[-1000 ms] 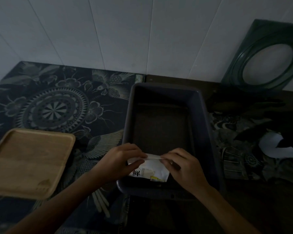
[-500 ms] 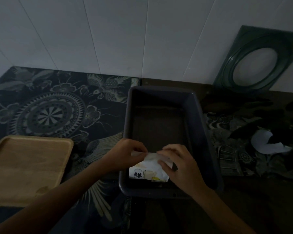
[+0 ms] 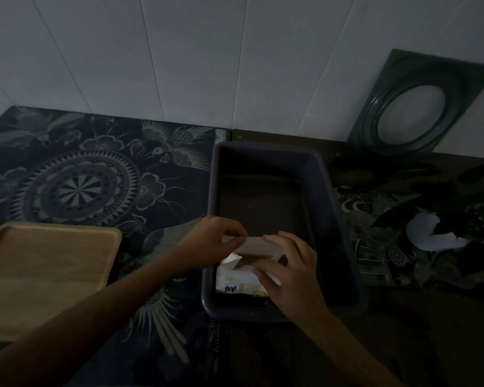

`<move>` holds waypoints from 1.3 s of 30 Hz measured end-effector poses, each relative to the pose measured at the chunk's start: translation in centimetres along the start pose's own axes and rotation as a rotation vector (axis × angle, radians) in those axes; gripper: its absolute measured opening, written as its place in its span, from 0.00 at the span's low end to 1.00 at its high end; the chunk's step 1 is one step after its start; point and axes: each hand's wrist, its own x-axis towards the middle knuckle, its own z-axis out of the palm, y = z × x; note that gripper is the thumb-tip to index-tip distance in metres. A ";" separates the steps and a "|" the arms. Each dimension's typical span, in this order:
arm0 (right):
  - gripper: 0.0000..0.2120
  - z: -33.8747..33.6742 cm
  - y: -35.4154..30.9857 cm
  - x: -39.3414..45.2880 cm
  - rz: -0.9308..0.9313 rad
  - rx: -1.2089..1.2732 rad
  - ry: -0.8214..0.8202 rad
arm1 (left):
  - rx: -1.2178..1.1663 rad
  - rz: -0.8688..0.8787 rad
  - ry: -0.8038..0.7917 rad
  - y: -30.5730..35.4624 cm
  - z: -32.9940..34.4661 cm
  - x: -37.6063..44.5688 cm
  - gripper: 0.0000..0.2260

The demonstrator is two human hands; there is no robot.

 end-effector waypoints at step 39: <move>0.14 -1.5 -5.5 7.4 0.235 -0.108 -0.868 | 0.217 0.126 -0.052 0.1 -1.6 1.2 0.10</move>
